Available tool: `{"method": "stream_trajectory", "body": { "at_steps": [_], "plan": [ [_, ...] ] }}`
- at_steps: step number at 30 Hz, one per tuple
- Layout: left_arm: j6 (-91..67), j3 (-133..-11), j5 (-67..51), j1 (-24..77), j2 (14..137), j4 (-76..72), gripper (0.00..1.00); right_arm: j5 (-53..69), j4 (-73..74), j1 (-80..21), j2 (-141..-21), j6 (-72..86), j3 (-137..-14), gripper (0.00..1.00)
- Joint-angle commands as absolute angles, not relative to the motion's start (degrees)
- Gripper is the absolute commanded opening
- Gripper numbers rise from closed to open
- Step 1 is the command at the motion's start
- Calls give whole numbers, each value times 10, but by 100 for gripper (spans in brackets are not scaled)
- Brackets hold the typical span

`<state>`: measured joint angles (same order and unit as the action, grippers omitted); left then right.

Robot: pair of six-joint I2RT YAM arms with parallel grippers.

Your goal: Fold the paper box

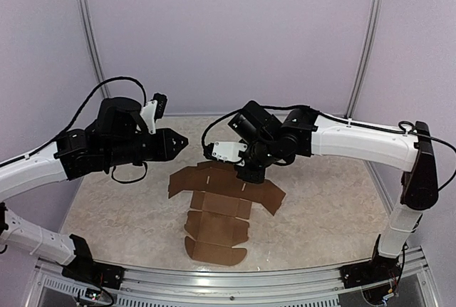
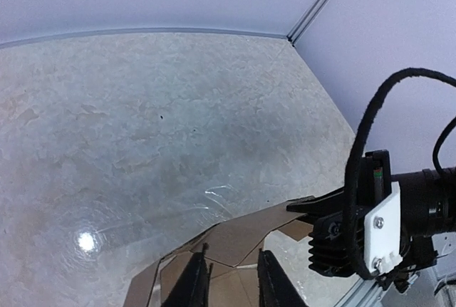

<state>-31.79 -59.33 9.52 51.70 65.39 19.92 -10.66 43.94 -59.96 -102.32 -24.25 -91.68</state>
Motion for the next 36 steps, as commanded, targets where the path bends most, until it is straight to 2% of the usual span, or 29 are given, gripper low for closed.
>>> {"method": "stream_trajectory", "body": {
  "at_steps": [1,5,20,36],
  "plan": [
    [-358,-618,74,501,687,180,15,-150,397,-612,-989,-221,-897,0],
    [-381,-609,41,488,709,155,0,-155,384,-619,-983,-214,-891,0],
    [-377,-607,8,495,750,145,0,-160,372,-625,-992,-173,-918,0],
    [-384,-605,-27,512,765,108,0,-114,351,-626,-984,-121,-927,0]
  ]
}}
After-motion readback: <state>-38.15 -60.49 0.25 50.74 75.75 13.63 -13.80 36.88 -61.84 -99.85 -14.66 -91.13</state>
